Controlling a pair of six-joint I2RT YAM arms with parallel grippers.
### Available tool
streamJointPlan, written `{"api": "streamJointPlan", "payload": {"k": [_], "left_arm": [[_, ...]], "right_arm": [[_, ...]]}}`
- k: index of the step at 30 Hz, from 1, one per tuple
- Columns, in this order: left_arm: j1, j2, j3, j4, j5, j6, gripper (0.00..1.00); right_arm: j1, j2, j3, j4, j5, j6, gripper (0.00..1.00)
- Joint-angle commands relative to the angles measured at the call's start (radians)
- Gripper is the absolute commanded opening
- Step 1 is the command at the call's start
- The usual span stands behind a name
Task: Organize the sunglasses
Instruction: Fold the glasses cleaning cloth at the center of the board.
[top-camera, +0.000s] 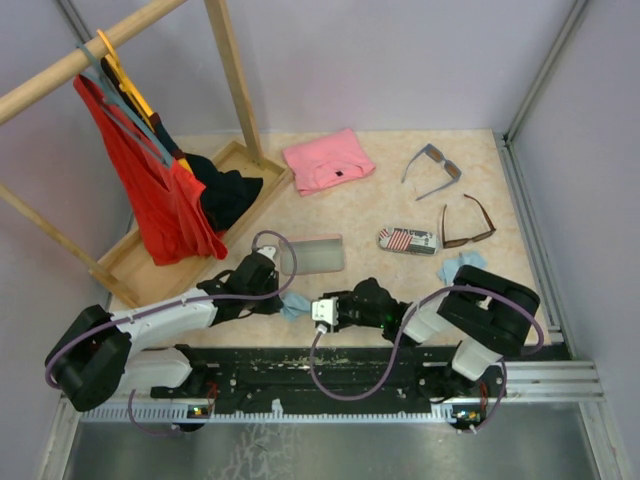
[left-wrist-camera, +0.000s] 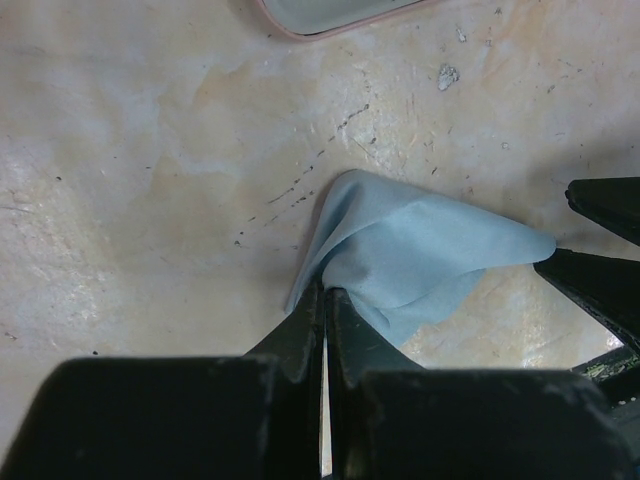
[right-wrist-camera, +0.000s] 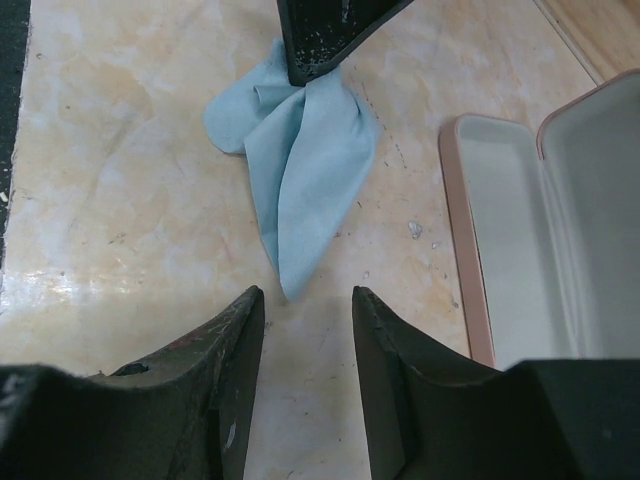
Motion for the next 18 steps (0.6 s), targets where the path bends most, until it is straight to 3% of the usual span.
{"api": "streamJointPlan", "payload": {"k": [1,12,18], "left_arm": [[0.012,-0.003,-0.016,0.016,0.015,0.011,0.00],[0.017,-0.009,-0.018,0.014,0.027,0.017,0.00],[0.020,-0.011,-0.020,0.017,0.032,0.017,0.00]], "right_arm": [[0.011,0.023,0.039,0.026,-0.008,-0.014,0.41],[0.011,0.041,0.095,-0.065,-0.007,-0.015,0.38],[0.011,0.052,0.113,-0.097,-0.008,-0.001,0.30]]}}
